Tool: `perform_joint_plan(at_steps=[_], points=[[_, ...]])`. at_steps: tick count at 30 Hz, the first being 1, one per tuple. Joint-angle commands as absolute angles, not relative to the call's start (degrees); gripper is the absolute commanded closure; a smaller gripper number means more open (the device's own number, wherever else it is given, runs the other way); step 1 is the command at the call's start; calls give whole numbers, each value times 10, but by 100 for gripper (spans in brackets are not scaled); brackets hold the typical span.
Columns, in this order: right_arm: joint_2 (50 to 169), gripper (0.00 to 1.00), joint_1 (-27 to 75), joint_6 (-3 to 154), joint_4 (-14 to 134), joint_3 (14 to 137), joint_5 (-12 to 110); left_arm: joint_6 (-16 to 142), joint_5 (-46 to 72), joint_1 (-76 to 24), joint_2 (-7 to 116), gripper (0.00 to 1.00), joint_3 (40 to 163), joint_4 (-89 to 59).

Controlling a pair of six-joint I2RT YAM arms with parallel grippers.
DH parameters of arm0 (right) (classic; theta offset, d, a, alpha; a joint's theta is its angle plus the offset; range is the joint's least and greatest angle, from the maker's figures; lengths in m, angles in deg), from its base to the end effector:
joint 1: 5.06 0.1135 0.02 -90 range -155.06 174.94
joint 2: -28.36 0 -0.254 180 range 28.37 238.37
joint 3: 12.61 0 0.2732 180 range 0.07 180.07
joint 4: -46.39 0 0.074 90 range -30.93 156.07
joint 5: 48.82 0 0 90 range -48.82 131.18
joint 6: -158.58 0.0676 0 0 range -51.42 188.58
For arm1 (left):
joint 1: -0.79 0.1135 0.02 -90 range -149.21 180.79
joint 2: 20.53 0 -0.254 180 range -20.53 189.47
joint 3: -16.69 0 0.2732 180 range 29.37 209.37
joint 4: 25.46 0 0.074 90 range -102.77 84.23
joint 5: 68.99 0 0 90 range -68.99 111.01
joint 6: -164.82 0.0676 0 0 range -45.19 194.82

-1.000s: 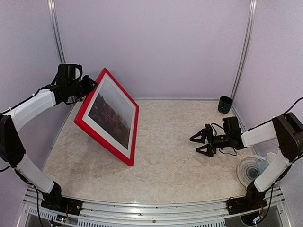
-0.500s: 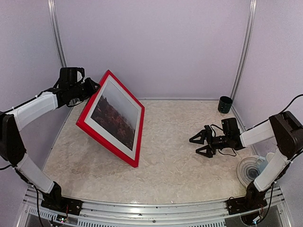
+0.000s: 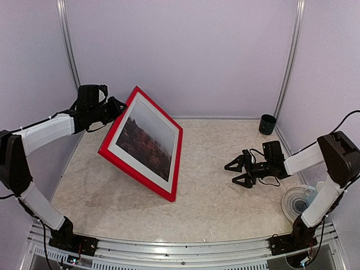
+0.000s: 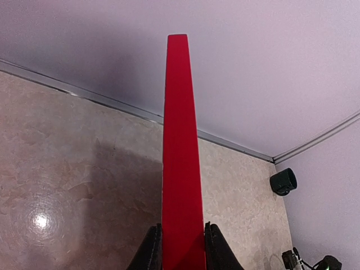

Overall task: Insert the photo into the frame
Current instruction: Turn over the photo frame.

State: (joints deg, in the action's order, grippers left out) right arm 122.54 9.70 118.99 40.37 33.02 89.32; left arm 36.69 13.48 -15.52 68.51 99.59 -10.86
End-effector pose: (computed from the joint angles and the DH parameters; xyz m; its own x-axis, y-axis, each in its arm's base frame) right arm 0.2842 0.1269 0.0815 -0.9566 0.2798 -0.0817 0.0572 0.4548 0.8887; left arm 0.3999 -0.1262 0.2883 -0.5119 -0.4880 -0.7070 0.1017 0.7828 -0.6139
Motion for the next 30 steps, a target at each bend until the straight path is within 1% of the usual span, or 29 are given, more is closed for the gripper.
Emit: perform_joint_plan(at_steps=[1, 30], points=[[1237, 1, 93, 1188, 389, 337, 893, 398, 139, -177, 696, 100, 985, -153], [1253, 1, 99, 1189, 375, 327, 893, 373, 167, -228, 703, 100, 924, -196]])
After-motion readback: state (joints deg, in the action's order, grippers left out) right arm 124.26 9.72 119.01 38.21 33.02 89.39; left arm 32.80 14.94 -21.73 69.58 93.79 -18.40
